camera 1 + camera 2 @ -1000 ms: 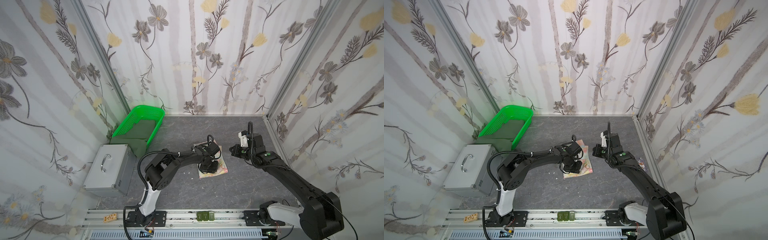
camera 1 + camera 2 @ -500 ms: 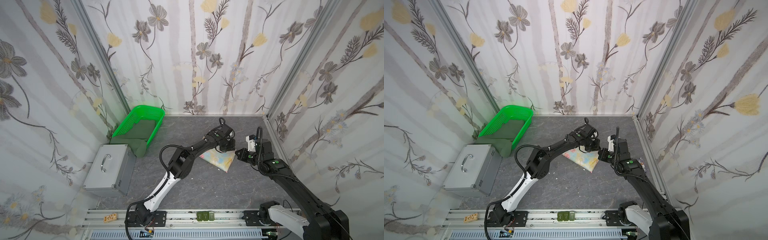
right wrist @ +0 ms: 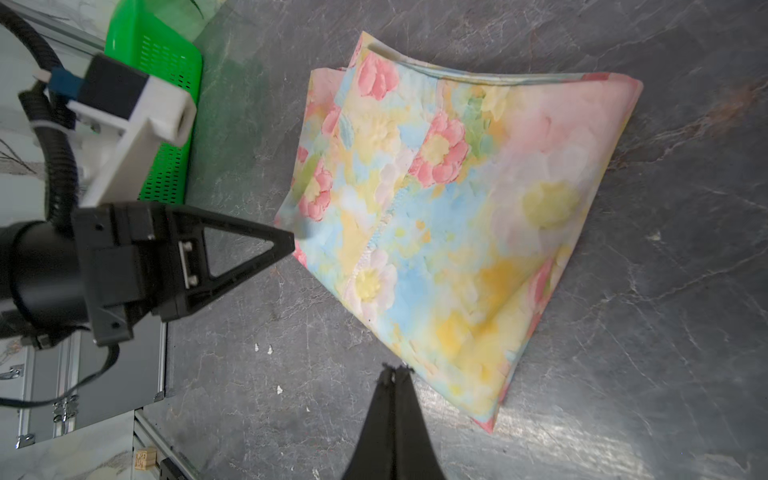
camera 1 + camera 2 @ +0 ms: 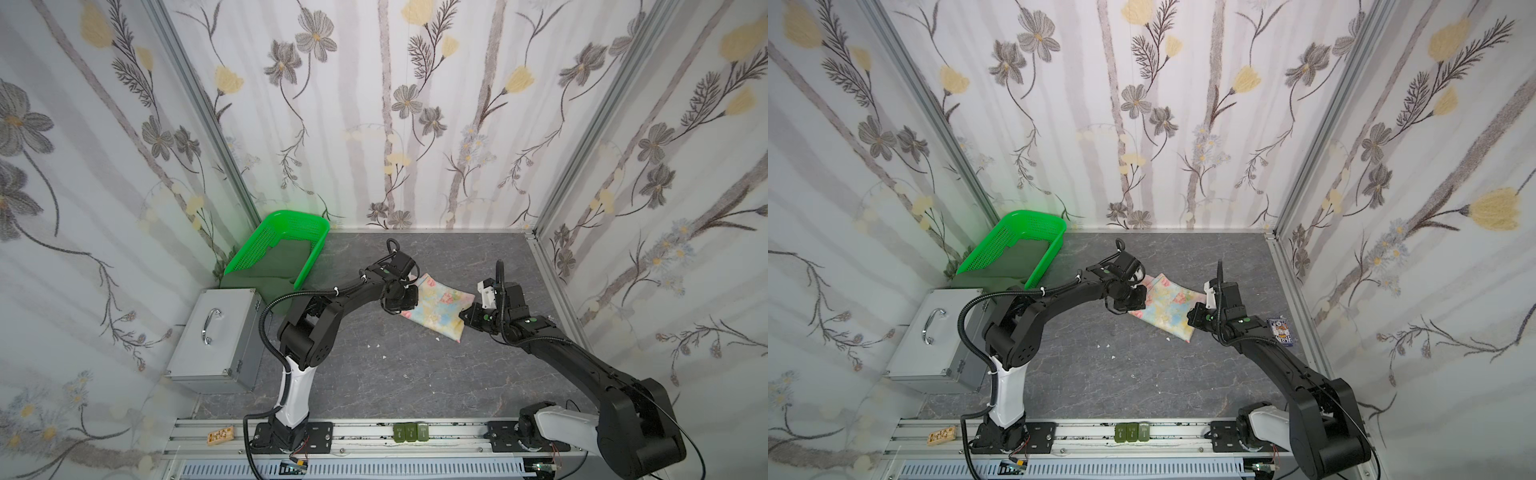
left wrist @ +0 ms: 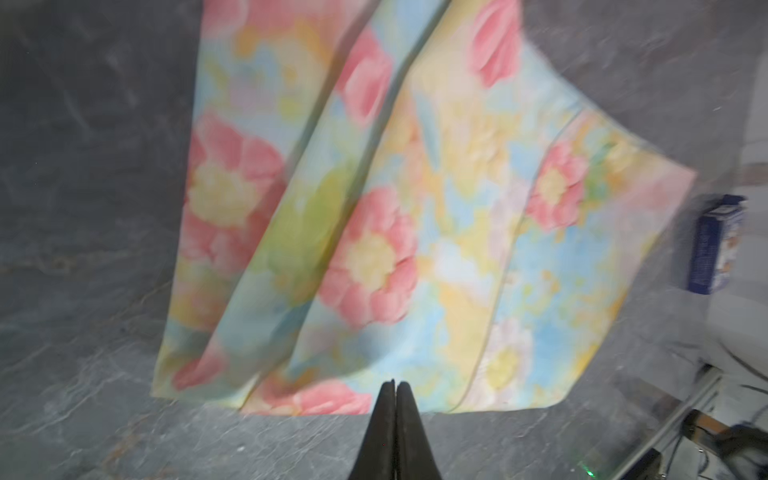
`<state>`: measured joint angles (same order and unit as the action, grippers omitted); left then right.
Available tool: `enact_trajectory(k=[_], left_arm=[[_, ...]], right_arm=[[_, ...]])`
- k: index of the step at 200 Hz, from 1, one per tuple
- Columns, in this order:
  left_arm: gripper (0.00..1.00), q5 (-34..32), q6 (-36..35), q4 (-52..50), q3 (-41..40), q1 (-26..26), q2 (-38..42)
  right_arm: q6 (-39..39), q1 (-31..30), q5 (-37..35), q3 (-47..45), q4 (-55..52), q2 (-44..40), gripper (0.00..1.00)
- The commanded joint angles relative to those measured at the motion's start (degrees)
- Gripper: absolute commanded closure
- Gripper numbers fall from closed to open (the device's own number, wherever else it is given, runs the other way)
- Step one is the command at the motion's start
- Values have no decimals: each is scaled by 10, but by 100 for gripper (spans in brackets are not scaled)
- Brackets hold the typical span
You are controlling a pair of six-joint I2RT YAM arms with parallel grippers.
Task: Fold and stack skirts
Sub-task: Move the skirt to the top-right of the table.
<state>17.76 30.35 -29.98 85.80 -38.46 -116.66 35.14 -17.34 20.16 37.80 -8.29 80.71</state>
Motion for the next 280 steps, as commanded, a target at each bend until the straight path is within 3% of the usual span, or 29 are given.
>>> enact_trajectory(k=[1, 85, 163, 189, 228, 280], left_arm=[[94, -42, -26, 8, -13, 0, -3], [94, 9, -10, 12, 35, -14, -54], [94, 52, 25, 11, 81, -59, -80], [93, 44, 26, 11, 122, -55, -81], [91, 49, 21, 10, 190, -54, -113], [91, 62, 25, 9, 188, -56, -146]], right_arm=[[12, -16, -16, 15, 62, 46, 100], [20, -15, -63, 102, 74, 245, 100], [-10, 22, -95, 177, 37, 314, 100], [-20, 31, -99, 183, 27, 284, 100], [-25, 45, -95, 166, -6, 166, 100], [-22, 75, -74, 123, -42, 25, 100]])
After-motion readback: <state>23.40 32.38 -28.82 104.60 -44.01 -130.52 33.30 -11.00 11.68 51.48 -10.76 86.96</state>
